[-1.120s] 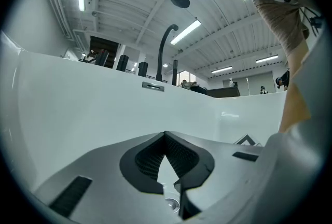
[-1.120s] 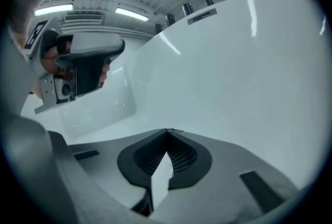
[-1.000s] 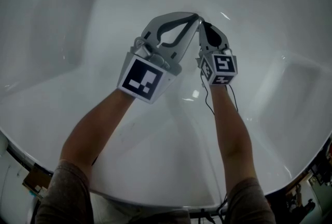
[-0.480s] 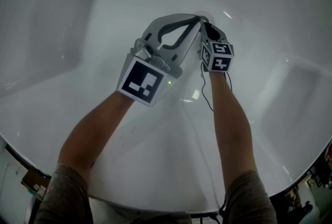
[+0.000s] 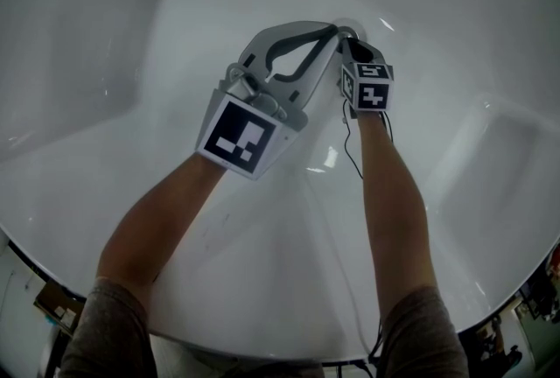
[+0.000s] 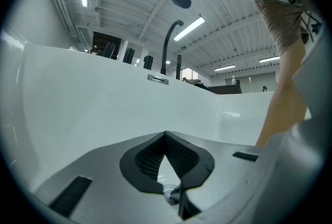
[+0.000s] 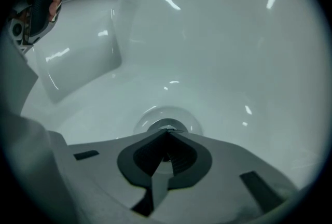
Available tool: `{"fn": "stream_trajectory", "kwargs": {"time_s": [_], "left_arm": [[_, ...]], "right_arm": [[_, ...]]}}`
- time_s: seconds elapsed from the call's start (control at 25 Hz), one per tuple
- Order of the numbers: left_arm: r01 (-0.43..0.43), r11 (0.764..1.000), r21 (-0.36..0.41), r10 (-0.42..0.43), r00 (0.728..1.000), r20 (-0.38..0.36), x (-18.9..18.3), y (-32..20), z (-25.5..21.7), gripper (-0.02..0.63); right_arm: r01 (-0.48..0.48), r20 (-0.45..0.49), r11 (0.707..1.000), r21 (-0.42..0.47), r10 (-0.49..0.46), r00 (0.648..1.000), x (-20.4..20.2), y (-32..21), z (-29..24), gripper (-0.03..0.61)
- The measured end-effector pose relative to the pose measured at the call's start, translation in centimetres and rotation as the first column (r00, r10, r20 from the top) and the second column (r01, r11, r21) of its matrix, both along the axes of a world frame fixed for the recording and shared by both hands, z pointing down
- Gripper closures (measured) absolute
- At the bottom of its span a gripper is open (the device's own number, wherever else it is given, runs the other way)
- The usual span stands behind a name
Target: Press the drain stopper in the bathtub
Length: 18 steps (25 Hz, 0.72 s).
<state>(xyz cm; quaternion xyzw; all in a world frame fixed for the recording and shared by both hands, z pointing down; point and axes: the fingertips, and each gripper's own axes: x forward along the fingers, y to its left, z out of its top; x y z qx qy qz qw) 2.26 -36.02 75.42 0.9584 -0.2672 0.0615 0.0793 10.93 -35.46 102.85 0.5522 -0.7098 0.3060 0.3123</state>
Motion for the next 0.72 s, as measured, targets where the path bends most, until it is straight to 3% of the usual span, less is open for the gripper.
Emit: {"fn": "stream_trajectory", "kwargs": {"time_s": [0.28,0.72], "left_arm": [[0.005,1.0,-0.01,-0.004,1.0,0.01,-0.18,0.15,0.2,0.614],[0.004,1.0,-0.025,-0.003,1.0,0.027,-0.21,0.31,0.73,0.614]], "right_arm": [[0.059,-0.027,0.996,-0.062,-0.061,0.998,-0.07,0.03,0.32,0.577],[0.042,-0.02,0.992,-0.119,-0.044,0.999,-0.13,-0.06,0.82,0.575]]}}
